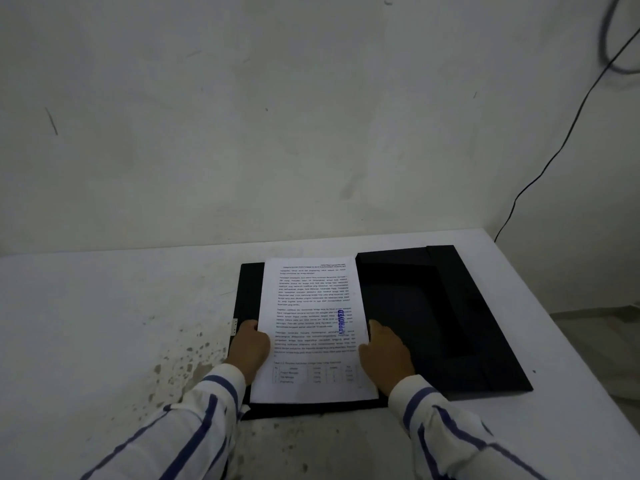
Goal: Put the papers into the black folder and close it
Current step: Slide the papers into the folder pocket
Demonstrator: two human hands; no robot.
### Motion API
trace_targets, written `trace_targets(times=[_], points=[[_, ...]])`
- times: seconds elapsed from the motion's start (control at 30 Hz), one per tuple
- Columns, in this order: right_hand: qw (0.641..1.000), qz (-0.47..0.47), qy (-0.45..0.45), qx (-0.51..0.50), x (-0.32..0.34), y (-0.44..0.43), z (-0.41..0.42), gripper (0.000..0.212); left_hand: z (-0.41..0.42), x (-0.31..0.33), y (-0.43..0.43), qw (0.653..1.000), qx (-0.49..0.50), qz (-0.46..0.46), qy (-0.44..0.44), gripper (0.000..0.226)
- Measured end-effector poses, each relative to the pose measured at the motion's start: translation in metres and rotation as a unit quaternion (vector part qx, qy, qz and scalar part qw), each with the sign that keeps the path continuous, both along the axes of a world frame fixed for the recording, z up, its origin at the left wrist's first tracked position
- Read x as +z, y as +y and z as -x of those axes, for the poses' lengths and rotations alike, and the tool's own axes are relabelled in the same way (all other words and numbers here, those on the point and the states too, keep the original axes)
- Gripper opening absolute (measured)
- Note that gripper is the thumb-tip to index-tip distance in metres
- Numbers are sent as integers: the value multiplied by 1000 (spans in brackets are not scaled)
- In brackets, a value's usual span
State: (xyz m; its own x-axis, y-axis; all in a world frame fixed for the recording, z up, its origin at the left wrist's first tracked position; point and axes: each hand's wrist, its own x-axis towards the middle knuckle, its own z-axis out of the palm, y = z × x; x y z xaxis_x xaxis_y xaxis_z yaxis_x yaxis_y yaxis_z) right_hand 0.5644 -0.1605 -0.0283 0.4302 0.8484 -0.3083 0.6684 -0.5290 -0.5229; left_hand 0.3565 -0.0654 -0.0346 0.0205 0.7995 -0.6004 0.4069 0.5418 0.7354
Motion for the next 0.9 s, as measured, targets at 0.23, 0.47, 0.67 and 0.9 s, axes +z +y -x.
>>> trace_targets(times=[0.23, 0.47, 0.67, 0.9], points=[[985, -55, -158, 31, 0, -47, -38, 41, 9, 0, -3, 999, -18, -34, 14, 55], [975, -70, -211, 4, -19, -82, -60, 74, 5, 2, -10, 998, -13, -54, -18, 57], [978, -64, -201, 2, -26, -83, -62, 83, 4, -4, -12, 999, -15, -48, -16, 58], [978, -64, -199, 4, -23, -82, -61, 82, 0, -1, -18, 998, -15, -48, -36, 58]])
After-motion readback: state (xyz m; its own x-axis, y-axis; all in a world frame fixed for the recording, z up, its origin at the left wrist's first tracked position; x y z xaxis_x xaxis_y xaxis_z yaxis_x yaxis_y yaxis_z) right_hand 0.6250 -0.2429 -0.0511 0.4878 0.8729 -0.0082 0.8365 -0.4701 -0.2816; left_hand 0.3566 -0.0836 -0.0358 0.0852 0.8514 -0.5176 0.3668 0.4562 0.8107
